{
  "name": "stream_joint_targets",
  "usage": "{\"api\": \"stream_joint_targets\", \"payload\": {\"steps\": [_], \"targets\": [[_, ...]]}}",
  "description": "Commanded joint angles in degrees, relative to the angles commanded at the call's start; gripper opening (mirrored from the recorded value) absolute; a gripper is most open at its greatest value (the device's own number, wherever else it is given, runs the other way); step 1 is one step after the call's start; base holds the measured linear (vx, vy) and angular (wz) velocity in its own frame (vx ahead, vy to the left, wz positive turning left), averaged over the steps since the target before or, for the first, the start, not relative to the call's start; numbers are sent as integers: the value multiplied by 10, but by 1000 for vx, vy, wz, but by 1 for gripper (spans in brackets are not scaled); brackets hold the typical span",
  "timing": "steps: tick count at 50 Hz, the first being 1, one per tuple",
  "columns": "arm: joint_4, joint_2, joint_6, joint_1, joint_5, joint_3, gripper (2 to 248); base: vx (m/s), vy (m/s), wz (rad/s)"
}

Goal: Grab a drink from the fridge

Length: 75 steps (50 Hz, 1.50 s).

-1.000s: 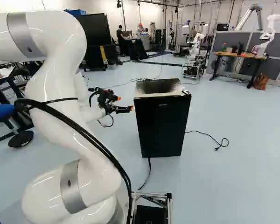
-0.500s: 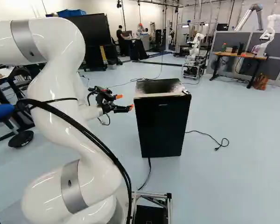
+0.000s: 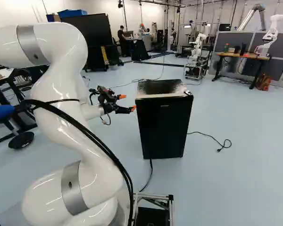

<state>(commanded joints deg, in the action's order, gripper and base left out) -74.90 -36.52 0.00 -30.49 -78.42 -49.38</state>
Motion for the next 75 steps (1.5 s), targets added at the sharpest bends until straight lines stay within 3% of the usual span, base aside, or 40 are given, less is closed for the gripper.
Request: {"api": "stream_joint_targets", "payload": {"steps": [22, 52, 75], "targets": [[0, -5, 0, 17, 0, -6, 247, 0, 0, 0], [0, -56, 0, 32, 0, -20, 247, 0, 0, 0], [0, -60, 0, 42, 0, -22, 247, 0, 0, 0]]}}
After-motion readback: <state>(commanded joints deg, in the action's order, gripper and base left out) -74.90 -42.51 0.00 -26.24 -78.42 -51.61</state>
